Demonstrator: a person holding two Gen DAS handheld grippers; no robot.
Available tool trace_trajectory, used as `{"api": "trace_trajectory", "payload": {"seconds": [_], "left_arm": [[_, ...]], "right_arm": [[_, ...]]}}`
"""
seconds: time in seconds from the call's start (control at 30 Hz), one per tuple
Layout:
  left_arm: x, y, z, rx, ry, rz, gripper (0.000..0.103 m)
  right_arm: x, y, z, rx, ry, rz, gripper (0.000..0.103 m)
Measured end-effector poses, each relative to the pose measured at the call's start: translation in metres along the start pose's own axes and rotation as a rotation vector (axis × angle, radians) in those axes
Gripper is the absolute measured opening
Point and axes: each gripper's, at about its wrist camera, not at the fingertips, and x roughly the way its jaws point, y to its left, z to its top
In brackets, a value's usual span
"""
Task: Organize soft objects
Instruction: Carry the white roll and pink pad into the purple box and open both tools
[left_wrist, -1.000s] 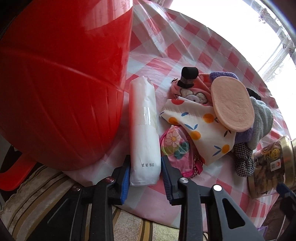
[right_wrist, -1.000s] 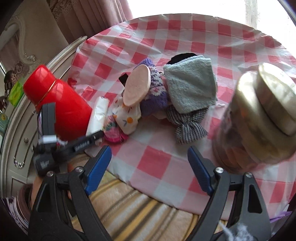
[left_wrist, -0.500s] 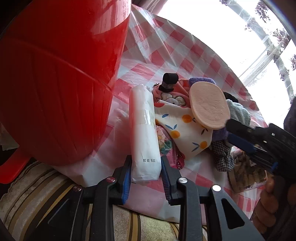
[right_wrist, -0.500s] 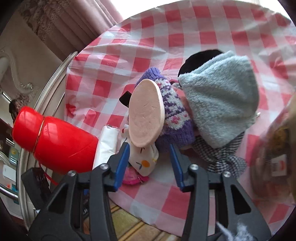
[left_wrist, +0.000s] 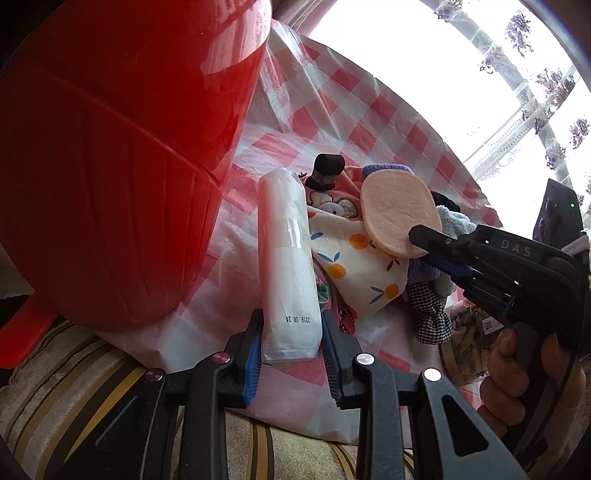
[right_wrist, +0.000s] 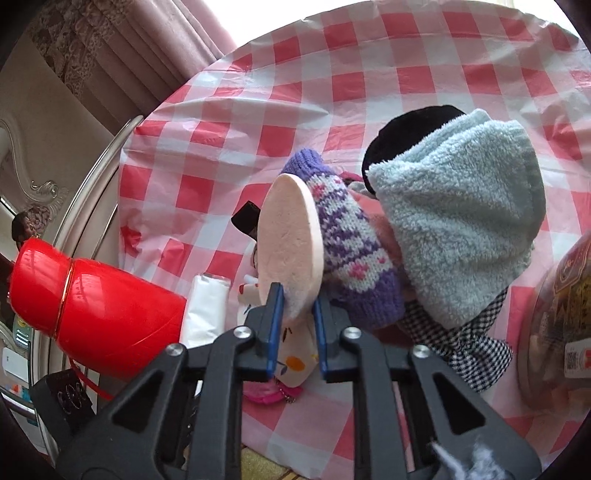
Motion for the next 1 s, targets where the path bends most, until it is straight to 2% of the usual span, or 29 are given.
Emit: {"api": "trace_trajectory", "payload": {"seconds": [0.27,0.63,0.83,1.0], "left_arm": [[-0.014,-0.002,-0.001,0.007,-0.051,-0.042,0.030],[-0.037,-0.012,-0.004,0.017,-0.080,-0.102,0.030],[-0.051,-0.031,-0.014,0.048,-0.069,-0.154,0.030],[-0.058,-0.058,-0.028,0.095,-0.036,-0.207,0.030]], "right_arm": [[-0.031,0.010,-0.007,-0.049,-0.058,0.021,0.008],[-0.112,-0.006,-0.043,-0.018,-0.118,0.052,0.008],[-0.181,-0.040,-0.088,0.054,-0.164,0.012,0.008],[-0.235,-0.089,-0.135,0.154,-0.190,-0.051,0.008]]}}
